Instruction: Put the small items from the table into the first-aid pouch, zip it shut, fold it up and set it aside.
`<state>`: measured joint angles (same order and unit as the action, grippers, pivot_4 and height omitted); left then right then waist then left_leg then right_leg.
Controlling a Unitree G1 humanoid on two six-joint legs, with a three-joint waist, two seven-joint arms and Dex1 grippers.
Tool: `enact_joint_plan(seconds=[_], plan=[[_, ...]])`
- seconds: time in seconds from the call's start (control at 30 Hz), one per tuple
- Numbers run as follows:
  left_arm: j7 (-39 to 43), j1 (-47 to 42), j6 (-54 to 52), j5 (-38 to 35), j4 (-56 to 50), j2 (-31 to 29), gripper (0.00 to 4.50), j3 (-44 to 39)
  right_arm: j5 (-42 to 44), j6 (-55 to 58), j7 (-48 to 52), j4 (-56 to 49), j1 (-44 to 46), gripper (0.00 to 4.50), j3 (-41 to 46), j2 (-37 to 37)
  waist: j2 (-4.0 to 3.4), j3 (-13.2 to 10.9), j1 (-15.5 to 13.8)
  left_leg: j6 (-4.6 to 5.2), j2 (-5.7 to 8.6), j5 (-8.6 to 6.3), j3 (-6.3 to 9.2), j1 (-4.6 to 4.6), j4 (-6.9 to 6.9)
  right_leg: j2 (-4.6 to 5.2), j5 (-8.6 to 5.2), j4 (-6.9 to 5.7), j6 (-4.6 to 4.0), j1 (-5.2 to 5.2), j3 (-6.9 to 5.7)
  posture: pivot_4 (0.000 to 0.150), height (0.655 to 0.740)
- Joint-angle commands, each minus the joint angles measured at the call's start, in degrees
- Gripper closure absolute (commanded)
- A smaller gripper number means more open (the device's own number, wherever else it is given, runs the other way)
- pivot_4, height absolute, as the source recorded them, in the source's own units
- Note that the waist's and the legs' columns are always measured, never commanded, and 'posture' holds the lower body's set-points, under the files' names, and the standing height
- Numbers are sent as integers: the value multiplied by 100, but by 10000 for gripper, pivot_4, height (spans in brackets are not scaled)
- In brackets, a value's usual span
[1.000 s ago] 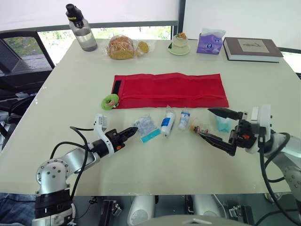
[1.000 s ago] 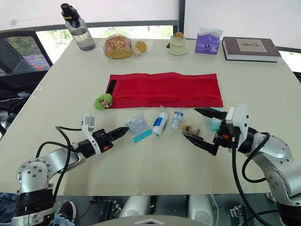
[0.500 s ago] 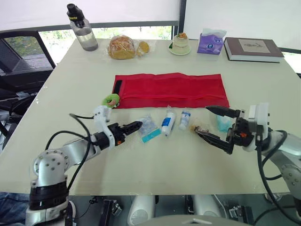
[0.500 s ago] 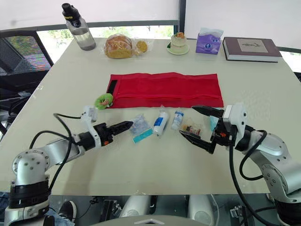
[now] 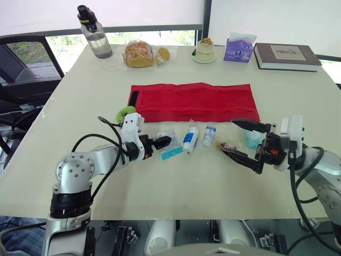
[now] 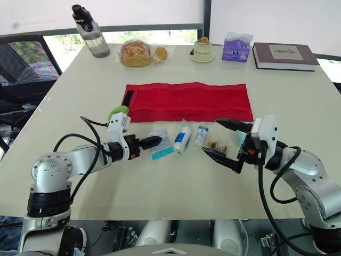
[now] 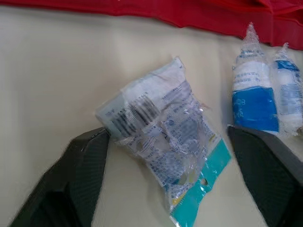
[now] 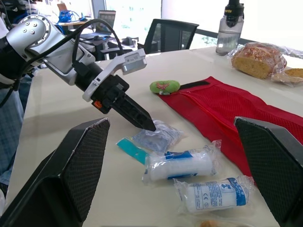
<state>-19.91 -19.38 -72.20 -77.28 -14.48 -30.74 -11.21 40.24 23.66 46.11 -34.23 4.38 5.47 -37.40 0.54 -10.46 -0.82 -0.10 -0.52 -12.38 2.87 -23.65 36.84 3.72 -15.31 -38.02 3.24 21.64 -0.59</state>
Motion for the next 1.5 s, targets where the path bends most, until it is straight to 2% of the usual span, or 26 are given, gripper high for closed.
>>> enact_joint_plan(seconds=[0.03, 0.07, 0.13, 0.23, 0.43, 0.63, 0.8, 0.97, 1.07, 1.27, 1.5], plan=[[-91, 41, -136, 185, 199, 108, 21659, 116, 29, -65, -28, -168, 105, 0, 67, 26, 0, 0, -2, 0, 0, 0, 0, 0, 0, 0, 0, 0, 0, 0, 1, 1500, 7400], [-95, 30, -144, 213, 207, 129, 25175, 109, 27, -67, -32, -165, 110, 0, 65, 27, 0, 0, -5, 0, 0, 0, 0, -1, 0, 0, 0, 0, 0, 0, 1, 1500, 7400], [-97, 6, -172, 262, 209, 174, 35577, 83, 22, -73, -34, -161, 117, 0, 61, 31, 0, 1, -5, 0, 6, 1, 1, -3, 0, 0, 0, 1, 0, 0, 7, 1500, 7400], [-95, 2, -184, 261, 179, 229, 44573, 33, 9, -79, -39, -160, 126, 0, 55, 36, 3, 3, 0, 0, 8, 1, 1, -4, 0, 0, 0, 2, 0, 0, 11, 1500, 7400], [247, 63, 104, 505, 62, 213, 44573, -112, -30, -111, -12, -102, 198, 0, 15, 73, 4, 3, 2, 0, 7, 1, 0, -3, -1, -1, 0, 2, 0, 1, 12, 1500, 7400], [1279, -26, 760, 756, -210, 65, 44573, -382, 0, 17, -66, -27, 288, 0, -33, 126, 10, -1, 8, 0, 6, 1, 2, -8, -1, -3, 0, 3, -2, 5, 11, 1500, 7400], [2083, -196, 1162, 1001, -351, -159, 44573, -473, 153, 376, -469, 12, 502, 0, -52, 325, 11, -2, 11, -1, 5, 0, -1, -11, -9, -3, -1, 8, -2, 8, 12, 1500, 7400], [2388, -426, 1505, 1142, -535, -27, 44573, -460, 89, 907, -1224, -27, 827, 0, -175, 563, 12, -2, 6, -1, 5, 0, -1, -15, -13, -3, -1, 10, -2, 14, 13, 1500, 7400], [2560, -615, 1761, 1376, -587, 157, 44573, -260, 307, 1317, -1795, -73, 1157, 0, -319, 939, 12, -2, 13, -1, 5, 0, -1, -14, -13, -4, -1, 9, -1, 14, 13, 1500, 7400], [3017, -1105, 2403, 2156, -191, 807, 44573, 376, 1034, 2393, -3487, 299, 1919, 0, -504, 2406, 11, -2, 22, -2, 4, 1, 0, -14, -13, -10, 1, 3, -1, 16, 13, 1500, 7400], [3283, -1325, 2705, 2380, 2, 1407, 44573, 482, 1055, 2754, -4319, 737, 2609, 0, -454, 3100, 11, -3, 51, -1, 4, 1, -2, -20, -17, -12, 1, 4, -1, 22, 14, 1500, 7400]])
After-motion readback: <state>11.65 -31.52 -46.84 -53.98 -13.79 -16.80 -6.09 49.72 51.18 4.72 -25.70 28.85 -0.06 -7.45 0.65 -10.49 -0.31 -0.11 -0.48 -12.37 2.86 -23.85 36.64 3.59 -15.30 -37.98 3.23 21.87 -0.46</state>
